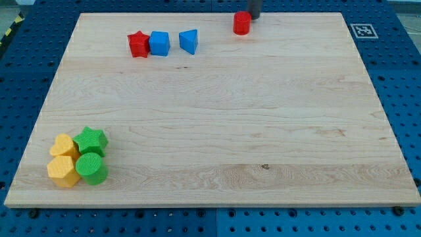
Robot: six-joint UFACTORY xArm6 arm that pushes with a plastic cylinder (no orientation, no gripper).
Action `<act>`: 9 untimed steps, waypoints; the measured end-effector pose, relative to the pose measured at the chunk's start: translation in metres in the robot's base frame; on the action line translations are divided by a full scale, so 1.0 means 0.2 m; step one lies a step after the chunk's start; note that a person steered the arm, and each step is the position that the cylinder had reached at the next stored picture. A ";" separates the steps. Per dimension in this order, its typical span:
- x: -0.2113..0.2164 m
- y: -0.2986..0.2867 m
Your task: Push the red circle to the top right corner
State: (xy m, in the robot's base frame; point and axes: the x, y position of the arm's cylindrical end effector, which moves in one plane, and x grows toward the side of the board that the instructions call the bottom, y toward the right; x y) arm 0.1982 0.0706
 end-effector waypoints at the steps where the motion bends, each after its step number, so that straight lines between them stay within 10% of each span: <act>1: 0.00 -0.26; 9: 0.31 0.63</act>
State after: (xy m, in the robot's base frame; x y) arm 0.2610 0.1961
